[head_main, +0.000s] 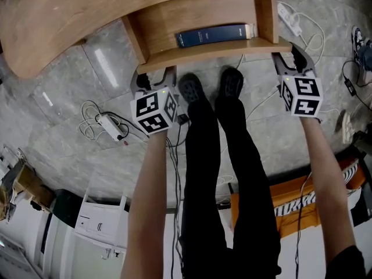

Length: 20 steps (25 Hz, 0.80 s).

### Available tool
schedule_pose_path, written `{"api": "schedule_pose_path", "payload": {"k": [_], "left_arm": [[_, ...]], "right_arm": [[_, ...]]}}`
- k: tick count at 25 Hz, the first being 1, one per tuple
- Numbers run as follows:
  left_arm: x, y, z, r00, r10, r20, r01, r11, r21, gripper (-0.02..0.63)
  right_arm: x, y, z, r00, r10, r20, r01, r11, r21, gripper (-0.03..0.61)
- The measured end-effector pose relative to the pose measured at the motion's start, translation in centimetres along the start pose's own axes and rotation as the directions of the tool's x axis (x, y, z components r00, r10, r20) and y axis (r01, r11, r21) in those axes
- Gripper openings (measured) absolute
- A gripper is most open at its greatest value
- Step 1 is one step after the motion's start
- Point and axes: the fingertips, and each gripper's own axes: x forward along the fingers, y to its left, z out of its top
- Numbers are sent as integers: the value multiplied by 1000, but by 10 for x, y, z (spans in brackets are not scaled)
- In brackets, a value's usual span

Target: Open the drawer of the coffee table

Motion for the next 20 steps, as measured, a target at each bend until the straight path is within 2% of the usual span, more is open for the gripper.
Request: {"api": "schedule_pose_path", "payload": {"k": [2,5,9,14,17,20], "left_arm": [[0,1,-7,999,-1,-38,2,999,38,347],[-10,8,-18,996,17,-85,-12,998,56,348],[-46,11,-19,995,40,-95,-35,998,56,348],[-115,1,3,997,51,-61,-50,999,18,348],[-164,-18,31,1000,14,-14,-14,1000,0,348],[-214,-37,68,999,-14,47,13,1000,13,348]], "right_arm": [[-1,1,-1,1000,-5,-20,5,1000,26,212],[-5,-1,-3,999,-16,-48,19,998,61,212],[-31,-8,-9,996,-37,-82,46,993,110,212],[-90,4,20,998,-24,-60,30,995,91,212],[-135,20,51,1000,0,-22,2,995,99,211],[-181,35,91,999,19,42,-23,995,99,212]]}}
